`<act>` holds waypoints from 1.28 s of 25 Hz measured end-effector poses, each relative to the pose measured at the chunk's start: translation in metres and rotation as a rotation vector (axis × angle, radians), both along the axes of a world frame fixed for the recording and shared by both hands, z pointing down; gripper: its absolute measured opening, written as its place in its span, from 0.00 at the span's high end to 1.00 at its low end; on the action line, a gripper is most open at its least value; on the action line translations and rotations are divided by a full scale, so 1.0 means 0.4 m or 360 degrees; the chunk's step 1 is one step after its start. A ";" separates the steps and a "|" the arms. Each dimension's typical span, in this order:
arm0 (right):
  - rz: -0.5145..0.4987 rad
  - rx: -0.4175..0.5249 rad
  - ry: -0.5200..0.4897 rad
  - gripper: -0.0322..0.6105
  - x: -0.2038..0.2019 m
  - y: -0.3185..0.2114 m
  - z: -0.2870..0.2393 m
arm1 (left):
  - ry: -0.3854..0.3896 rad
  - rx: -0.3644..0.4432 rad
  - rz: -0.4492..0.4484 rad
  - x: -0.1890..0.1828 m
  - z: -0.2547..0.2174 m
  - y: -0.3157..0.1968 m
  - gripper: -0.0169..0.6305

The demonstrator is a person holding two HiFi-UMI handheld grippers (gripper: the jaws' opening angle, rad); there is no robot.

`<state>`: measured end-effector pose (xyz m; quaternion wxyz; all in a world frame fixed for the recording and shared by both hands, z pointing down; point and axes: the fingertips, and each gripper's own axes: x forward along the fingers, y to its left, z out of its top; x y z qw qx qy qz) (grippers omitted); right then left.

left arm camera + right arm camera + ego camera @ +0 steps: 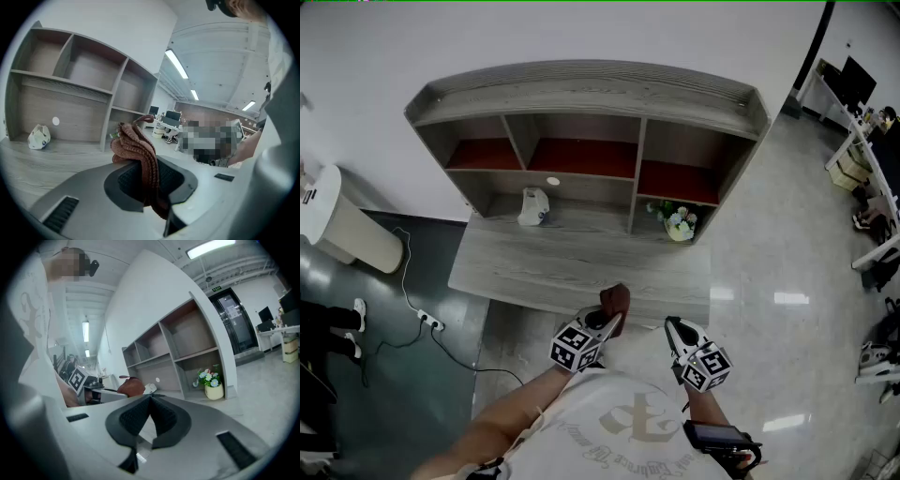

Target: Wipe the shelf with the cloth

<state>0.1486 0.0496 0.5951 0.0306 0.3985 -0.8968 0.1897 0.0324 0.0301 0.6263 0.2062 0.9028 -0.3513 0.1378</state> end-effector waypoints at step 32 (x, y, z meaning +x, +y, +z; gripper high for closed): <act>0.0106 0.0010 -0.0092 0.94 0.222 0.173 0.006 | -0.0129 -0.0028 0.0113 0.229 0.019 0.192 0.87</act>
